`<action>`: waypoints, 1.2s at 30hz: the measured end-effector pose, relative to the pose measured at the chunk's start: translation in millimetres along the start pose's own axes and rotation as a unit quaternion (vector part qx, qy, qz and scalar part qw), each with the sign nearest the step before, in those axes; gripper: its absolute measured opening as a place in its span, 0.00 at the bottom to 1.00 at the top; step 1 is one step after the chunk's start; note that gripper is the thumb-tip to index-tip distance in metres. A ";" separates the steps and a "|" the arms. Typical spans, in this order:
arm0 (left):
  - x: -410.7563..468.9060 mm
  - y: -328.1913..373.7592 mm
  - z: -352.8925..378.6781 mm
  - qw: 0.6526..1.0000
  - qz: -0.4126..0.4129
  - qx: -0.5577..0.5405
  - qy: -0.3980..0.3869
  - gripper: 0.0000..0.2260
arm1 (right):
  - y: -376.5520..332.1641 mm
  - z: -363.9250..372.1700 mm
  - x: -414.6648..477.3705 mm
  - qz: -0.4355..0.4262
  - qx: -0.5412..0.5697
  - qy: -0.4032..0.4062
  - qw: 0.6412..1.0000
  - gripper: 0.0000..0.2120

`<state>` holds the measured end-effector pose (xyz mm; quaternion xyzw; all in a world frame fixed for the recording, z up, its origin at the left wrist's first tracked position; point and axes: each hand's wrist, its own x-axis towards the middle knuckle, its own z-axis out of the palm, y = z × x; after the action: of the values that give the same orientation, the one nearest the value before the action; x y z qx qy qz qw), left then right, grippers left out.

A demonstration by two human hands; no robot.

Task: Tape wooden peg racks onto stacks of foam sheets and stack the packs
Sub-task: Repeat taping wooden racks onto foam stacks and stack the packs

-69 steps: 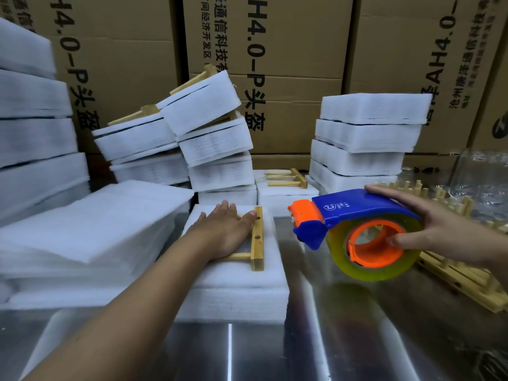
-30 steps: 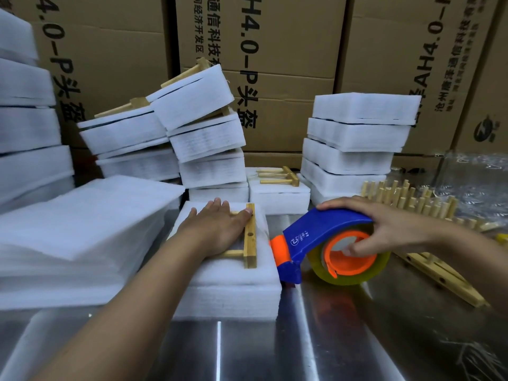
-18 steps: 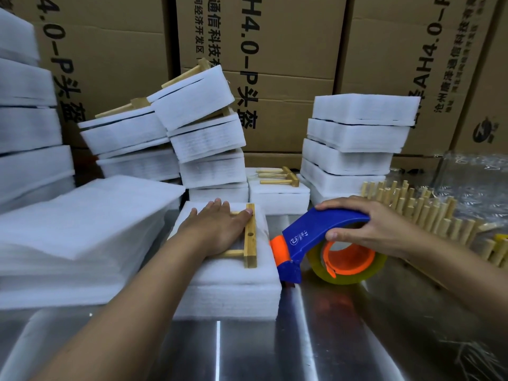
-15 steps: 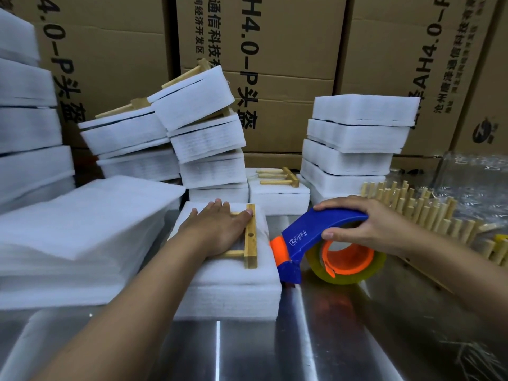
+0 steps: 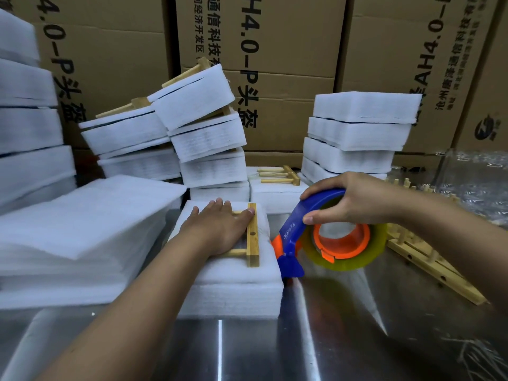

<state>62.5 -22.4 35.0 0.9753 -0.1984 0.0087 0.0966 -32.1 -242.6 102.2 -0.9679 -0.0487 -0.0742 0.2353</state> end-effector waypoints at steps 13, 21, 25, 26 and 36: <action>0.8 -3.2 2.1 0.999 0.044 0.017 0.024 0.27 | -11.5 -1.9 10.2 0.022 -0.066 -0.017 0.997 0.33; 4.7 0.6 -6.7 1.000 0.007 0.004 -0.028 0.30 | -12.3 -1.0 11.9 0.013 -0.071 -0.022 0.997 0.34; 23.8 12.7 -43.8 0.981 -0.044 0.012 -0.190 0.35 | 8.9 4.5 3.9 0.033 -0.019 -0.011 0.999 0.34; 31.0 17.6 -49.6 0.982 -0.043 0.000 -0.182 0.34 | 14.3 6.3 2.5 0.033 -0.010 -0.009 0.999 0.33; 75.4 -4.4 -1.8 0.995 -0.066 -0.072 -0.014 0.40 | 38.8 17.3 -3.1 0.006 0.039 0.022 0.999 0.25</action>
<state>133.7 -47.1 40.1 0.9768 -0.1355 -0.0254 0.1638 -28.0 -269.2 69.1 -0.9564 -0.0401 -0.0923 0.2742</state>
